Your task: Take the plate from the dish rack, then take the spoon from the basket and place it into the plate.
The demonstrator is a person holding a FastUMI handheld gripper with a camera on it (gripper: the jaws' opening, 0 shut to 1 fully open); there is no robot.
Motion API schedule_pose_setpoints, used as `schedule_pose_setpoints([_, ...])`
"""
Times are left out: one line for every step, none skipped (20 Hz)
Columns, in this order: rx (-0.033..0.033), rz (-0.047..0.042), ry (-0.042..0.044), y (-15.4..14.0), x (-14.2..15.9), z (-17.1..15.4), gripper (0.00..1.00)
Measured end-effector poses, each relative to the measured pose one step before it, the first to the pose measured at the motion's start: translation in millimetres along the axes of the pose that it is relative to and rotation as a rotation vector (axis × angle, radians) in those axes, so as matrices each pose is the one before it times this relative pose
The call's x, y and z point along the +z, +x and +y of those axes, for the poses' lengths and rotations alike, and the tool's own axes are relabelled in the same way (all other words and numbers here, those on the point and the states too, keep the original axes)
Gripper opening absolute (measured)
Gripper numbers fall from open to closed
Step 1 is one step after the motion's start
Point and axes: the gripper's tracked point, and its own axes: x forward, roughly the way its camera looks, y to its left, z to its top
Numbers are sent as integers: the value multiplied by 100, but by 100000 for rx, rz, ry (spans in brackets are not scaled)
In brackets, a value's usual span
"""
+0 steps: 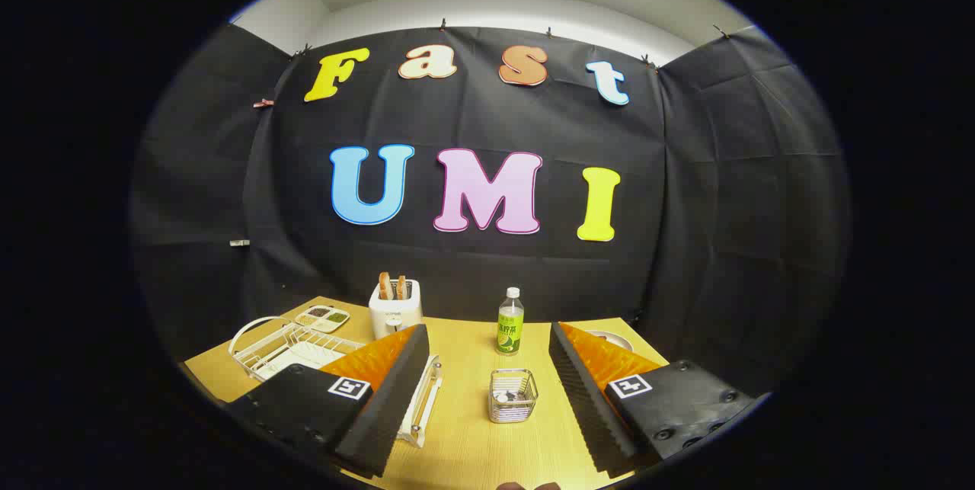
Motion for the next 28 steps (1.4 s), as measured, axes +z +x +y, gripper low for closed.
schedule_pose_setpoints([38,366,-409,72,-166,36,97])
schedule_pose_setpoints([282,438,-127,-25,-176,119,97])
schedule_pose_setpoints([106,474,77,31,-132,100,97])
schedule_pose_setpoints([70,555,386,26,-112,105,97])
schedule_pose_setpoints([130,383,545,-13,-101,103,97])
schedule_pose_setpoints([-65,291,605,46,-46,47,97])
schedule_pose_setpoints([-167,281,469,151,-60,44,97])
schedule_pose_setpoints([-581,348,189,77,-69,-154,97])
schedule_pose_setpoints([-1807,787,-501,57,-181,-355,97])
schedule_pose_setpoints([-1881,-83,-542,87,-27,-482,97])
schedule_pose_setpoints([-66,158,-26,166,5,205,97])
schedule_pose_setpoints([314,438,282,153,-73,217,97])
schedule_pose_setpoints([99,354,137,186,-104,110,97])
schedule_pose_setpoints([24,272,191,167,-15,22,97])
schedule_pose_setpoints([107,181,490,144,-58,-5,97])
schedule_pose_setpoints([147,475,698,99,-97,129,97])
schedule_pose_setpoints([-220,374,228,177,-75,49,97])
schedule_pose_setpoints([-932,979,-870,75,-219,-185,97])
schedule_pose_setpoints([-886,742,-1398,273,-198,-146,97])
schedule_pose_setpoints([146,393,-1016,219,-95,136,97])
schedule_pose_setpoints([810,187,-401,133,116,360,97])
schedule_pose_setpoints([969,80,-237,207,122,286,97])
schedule_pose_setpoints([910,-212,-222,291,230,341,97])
schedule_pose_setpoints([743,781,214,485,170,327,97])
schedule_pose_setpoints([1368,1711,782,567,-194,567,97])
schedule_pose_setpoints([1776,2605,1647,532,-28,762,97])
schedule_pose_setpoints([1967,2572,2103,775,-100,748,97])
schedule_pose_setpoints([1505,2048,1911,802,67,694,98])
